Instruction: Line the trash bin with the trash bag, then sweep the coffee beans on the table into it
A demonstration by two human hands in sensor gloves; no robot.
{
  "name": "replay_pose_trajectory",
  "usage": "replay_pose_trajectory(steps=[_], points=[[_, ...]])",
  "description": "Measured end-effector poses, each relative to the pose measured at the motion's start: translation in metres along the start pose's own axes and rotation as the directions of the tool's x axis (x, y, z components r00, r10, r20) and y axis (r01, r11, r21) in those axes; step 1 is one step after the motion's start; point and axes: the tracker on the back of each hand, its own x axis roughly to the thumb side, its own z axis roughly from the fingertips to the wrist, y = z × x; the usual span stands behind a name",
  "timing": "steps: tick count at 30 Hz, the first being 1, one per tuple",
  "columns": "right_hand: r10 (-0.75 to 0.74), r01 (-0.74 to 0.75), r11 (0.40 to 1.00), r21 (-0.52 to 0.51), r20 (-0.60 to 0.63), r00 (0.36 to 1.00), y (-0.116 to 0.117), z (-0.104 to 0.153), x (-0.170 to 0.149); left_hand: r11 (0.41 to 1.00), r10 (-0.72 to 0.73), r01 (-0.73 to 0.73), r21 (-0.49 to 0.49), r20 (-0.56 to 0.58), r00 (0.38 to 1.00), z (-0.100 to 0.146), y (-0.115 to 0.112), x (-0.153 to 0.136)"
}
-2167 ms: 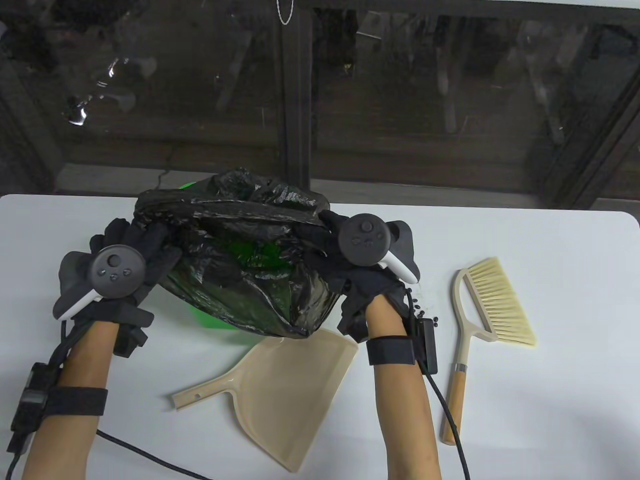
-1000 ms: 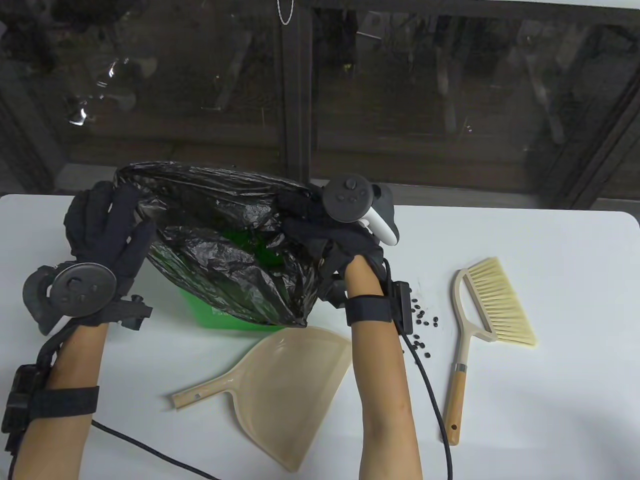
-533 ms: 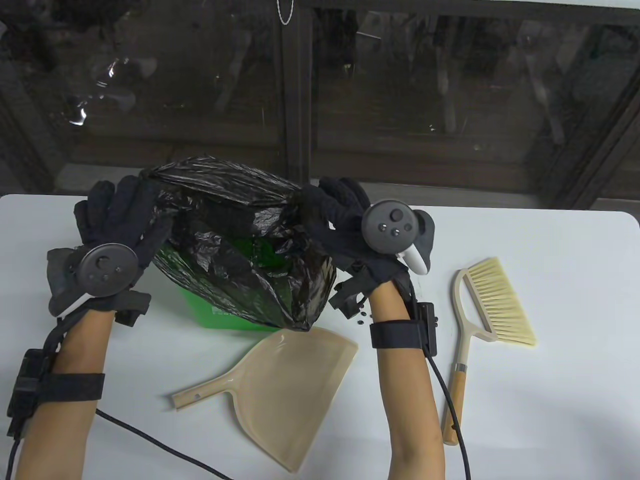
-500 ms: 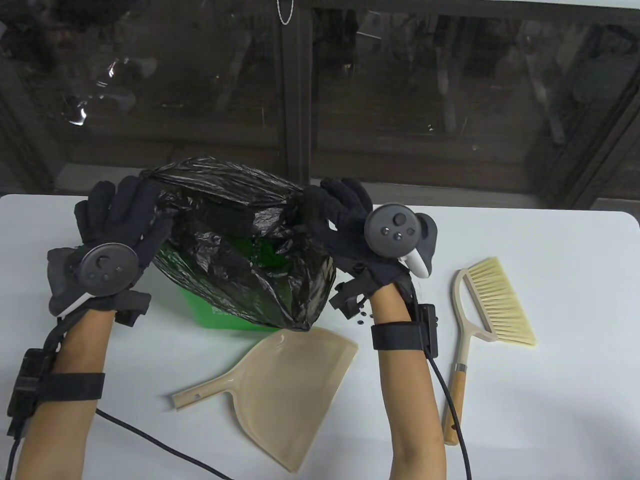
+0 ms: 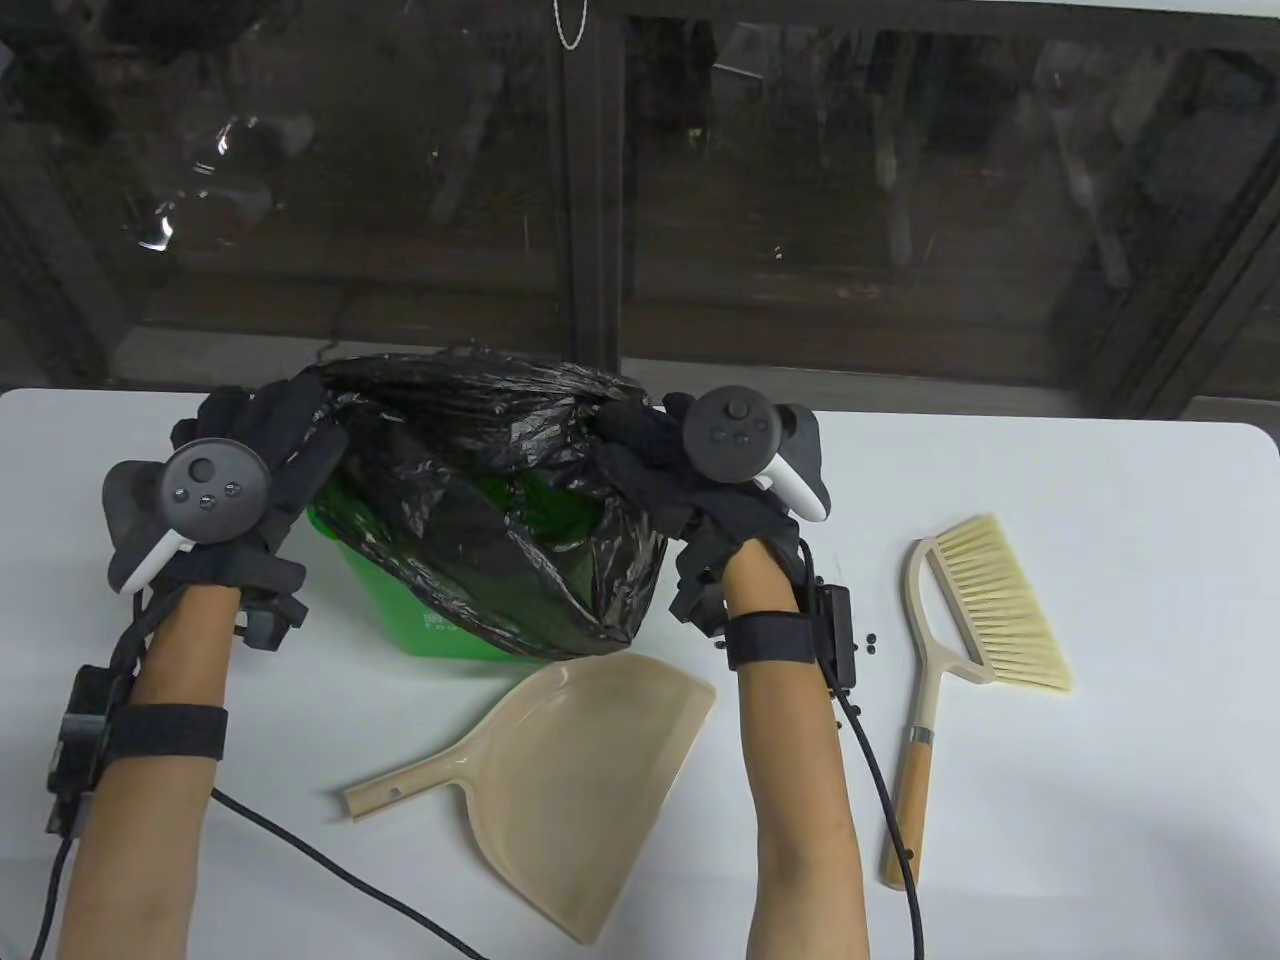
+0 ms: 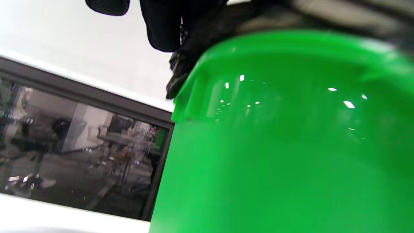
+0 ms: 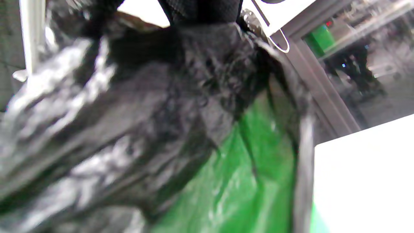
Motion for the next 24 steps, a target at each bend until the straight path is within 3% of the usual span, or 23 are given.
replay_pose_trajectory(steps=[8,14,19,24], points=[[-0.208,0.209,0.978,0.015,-0.065,0.976,0.01,-0.022,-0.02,0.974,0.216,-0.22,-0.053,-0.07,0.974,-0.013,-0.026,-0.027],[-0.344,0.349,0.936,0.049,-0.092,0.934,0.022,-0.028,-0.033,0.88,0.452,-0.465,-0.097,-0.131,0.882,-0.013,-0.046,-0.05],[-0.407,0.416,0.906,0.076,-0.103,0.907,0.03,-0.034,-0.04,0.857,0.483,-0.5,-0.125,-0.144,0.864,-0.012,-0.056,-0.057],[-0.51,0.522,0.846,0.107,-0.12,0.852,0.042,-0.039,-0.047,0.776,0.594,-0.613,-0.15,-0.155,0.789,-0.011,-0.066,-0.061]])
